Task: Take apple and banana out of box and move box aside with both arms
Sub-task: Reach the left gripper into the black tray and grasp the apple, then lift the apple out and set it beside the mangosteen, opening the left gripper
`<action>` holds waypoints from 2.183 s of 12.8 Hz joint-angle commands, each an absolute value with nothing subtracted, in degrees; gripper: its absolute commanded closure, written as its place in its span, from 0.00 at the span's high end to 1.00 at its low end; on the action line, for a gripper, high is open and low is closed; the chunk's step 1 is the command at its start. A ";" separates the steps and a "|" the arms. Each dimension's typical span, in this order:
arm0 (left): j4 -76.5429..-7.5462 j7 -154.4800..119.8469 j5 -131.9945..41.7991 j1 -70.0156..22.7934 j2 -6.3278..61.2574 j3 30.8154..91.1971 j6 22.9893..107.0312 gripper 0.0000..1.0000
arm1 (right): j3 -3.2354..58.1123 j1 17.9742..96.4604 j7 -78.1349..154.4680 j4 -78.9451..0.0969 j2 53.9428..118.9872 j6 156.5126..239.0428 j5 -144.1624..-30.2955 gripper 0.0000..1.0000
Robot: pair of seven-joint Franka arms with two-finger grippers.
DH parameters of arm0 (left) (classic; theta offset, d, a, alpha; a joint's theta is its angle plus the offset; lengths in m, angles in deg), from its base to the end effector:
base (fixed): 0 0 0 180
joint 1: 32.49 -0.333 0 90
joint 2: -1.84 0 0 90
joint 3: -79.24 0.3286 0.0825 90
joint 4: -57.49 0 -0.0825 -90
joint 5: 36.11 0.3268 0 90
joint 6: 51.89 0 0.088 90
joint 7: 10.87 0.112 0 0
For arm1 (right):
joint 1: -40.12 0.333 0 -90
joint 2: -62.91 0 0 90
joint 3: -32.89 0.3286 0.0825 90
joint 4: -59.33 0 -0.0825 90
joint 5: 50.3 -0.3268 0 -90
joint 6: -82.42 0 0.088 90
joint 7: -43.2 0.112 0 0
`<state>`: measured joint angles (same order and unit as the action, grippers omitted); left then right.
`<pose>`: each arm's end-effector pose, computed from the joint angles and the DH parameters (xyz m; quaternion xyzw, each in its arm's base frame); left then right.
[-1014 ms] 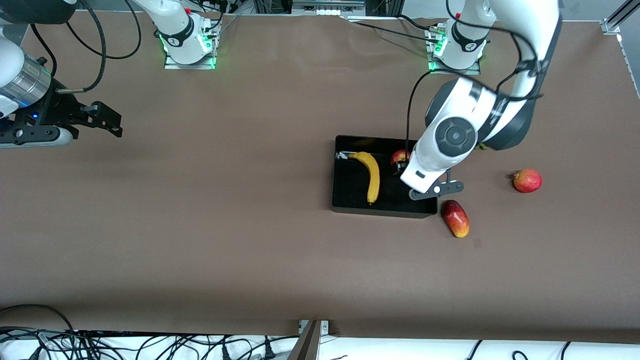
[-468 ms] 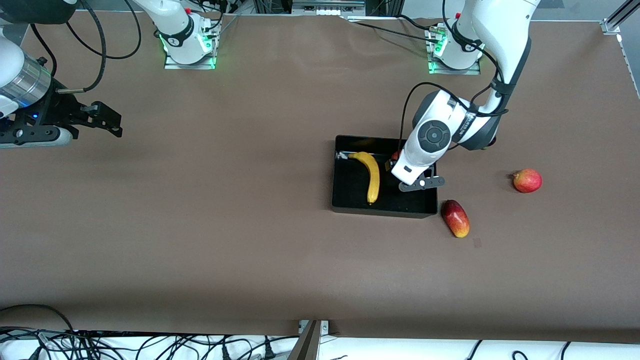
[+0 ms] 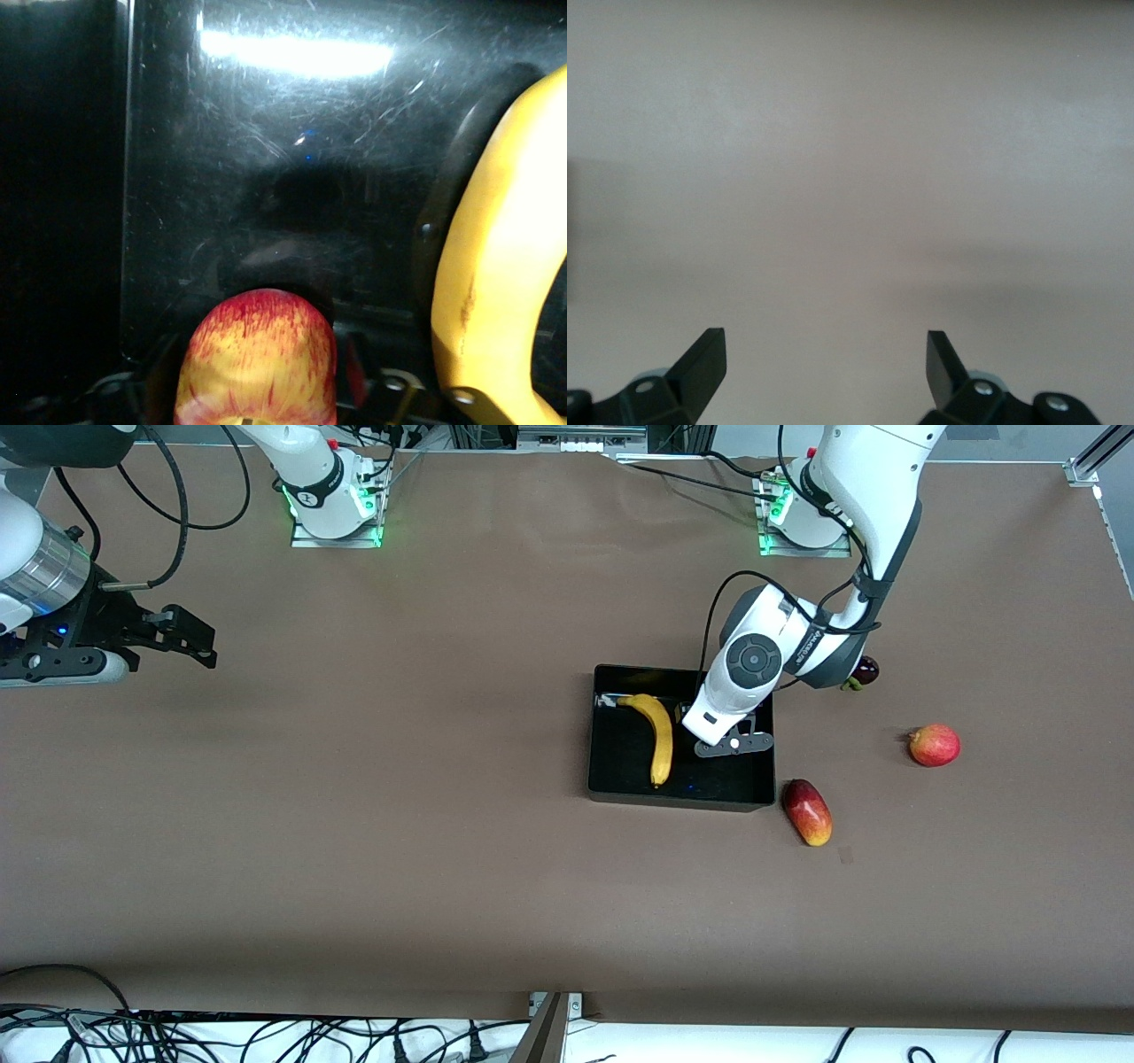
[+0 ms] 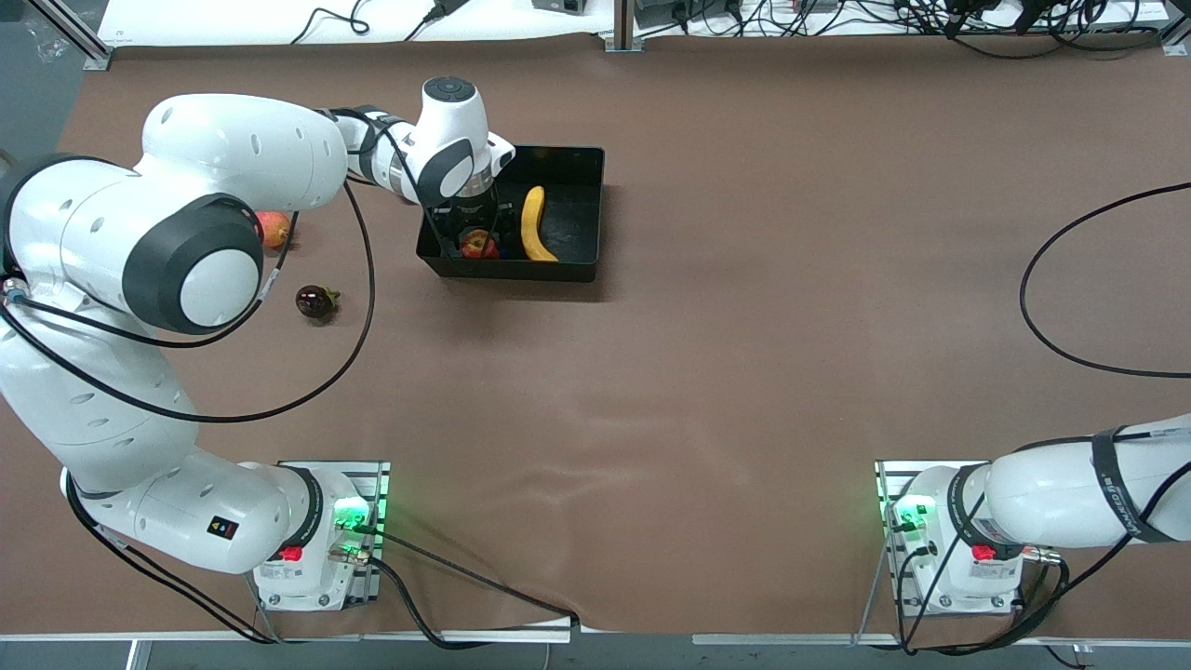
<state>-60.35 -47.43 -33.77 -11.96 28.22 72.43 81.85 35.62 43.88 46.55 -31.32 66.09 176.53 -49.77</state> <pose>0.4849 -0.2473 0.2493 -0.9936 -0.0684 0.0829 0.0360 0.5176 0.0571 0.6055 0.9996 0.0277 0.0027 0.0031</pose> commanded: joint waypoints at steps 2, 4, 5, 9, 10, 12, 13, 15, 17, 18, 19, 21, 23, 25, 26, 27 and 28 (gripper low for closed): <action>-60.55 -48.48 -32.50 -11.74 27.07 72.74 80.14 0.23 | 36.14 43.11 46.54 -30.75 66.08 176.55 -50.21 1.00; -58.54 -47.61 -32.50 -12.09 25.32 72.74 76.01 0.23 | 36.14 43.11 46.63 -30.75 66.08 176.55 -50.21 1.00; -56.61 -47.34 -32.50 -12.44 24.27 72.83 72.69 0.23 | 36.14 43.11 46.54 -30.75 66.08 176.55 -50.21 1.00; -42.55 -36.23 -32.50 -19.10 23.90 72.83 54.58 0.27 | 36.14 43.11 46.54 -30.75 66.08 176.46 -50.21 1.00; -41.83 -30.87 -32.59 -21.82 23.73 72.83 52.98 0.27 | 36.14 43.11 46.54 -30.75 66.08 176.46 -50.21 1.00; -42.61 -19.62 -32.59 -26.31 23.11 72.83 50.34 0.27 | 36.14 43.11 46.54 -30.75 66.16 176.46 -50.21 1.00; -43.83 -16.09 -32.50 -27.73 23.11 72.83 49.54 0.27 | 36.14 43.11 46.54 -30.75 66.08 176.55 -50.21 1.00; -48.22 -12.38 -32.42 -30.54 23.11 72.83 51.54 0.26 | 36.14 43.11 46.54 -30.75 66.08 176.55 -50.21 1.00; -55.58 -9.82 -32.41 -32.39 21.80 72.83 60.64 0.26 | 36.14 43.11 46.54 -30.75 66.08 176.55 -50.21 1.00; -59.97 -8.85 -32.41 -32.75 21.27 72.83 66.79 0.26 | 36.14 43.11 46.54 -30.75 66.08 176.55 -50.21 1.00; -63.58 -8.06 -32.33 -33.10 21.27 72.91 72.85 0.27 | 36.14 43.11 46.54 -30.75 66.08 176.55 -50.21 1.00; -68.88 -8.05 -32.33 -33.63 21.70 72.92 81.41 0.30 | 36.14 43.11 46.54 -30.75 66.08 176.55 -50.21 1.00; -68.98 -8.05 -32.33 -34.24 21.97 72.83 81.70 0.69 | 36.14 43.11 46.54 -30.75 66.16 176.55 -50.21 1.00; -68.90 -8.23 -32.41 -34.42 21.97 72.83 81.71 1.00 | 36.14 43.11 46.54 -30.75 66.08 176.55 -50.21 1.00; -68.46 -8.66 -32.41 -34.33 21.36 72.74 81.01 1.00 | 36.14 43.11 46.54 -30.75 66.08 176.55 -50.21 1.00; -67.41 -8.84 -32.68 -34.24 20.14 72.74 79.78 1.00 | 36.14 43.11 46.54 -30.75 66.08 176.55 -50.21 1.00; -64.62 -9.80 -32.94 -33.72 19.17 72.65 75.77 1.00 | 36.14 43.11 46.54 -30.75 66.08 176.55 -50.21 1.00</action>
<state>-67.23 -9.31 -33.58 -33.58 22.60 73.33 81.02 35.61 43.86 46.55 -31.32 66.09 176.56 -49.77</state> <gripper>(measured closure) 0.057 0.000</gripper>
